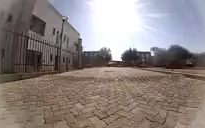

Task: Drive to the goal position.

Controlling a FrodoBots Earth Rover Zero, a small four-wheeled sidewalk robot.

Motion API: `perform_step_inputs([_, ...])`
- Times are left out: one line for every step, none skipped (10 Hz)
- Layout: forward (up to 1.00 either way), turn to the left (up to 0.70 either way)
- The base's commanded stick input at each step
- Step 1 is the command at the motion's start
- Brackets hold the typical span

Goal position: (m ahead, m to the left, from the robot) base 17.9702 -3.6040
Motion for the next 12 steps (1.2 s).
perform_step_inputs([1.0,0.0])
perform_step_inputs([1.0,0.0])
perform_step_inputs([1.0,0.0])
perform_step_inputs([1.0,0.0])
perform_step_inputs([1.0,0.0])
perform_step_inputs([1.0,0.0])
perform_step_inputs([1.0,0.0])
perform_step_inputs([1.0,0.0])
perform_step_inputs([1.0,0.0])
perform_step_inputs([1.0,-0.27])
perform_step_inputs([1.0,-0.27])
perform_step_inputs([1.0,-0.21])
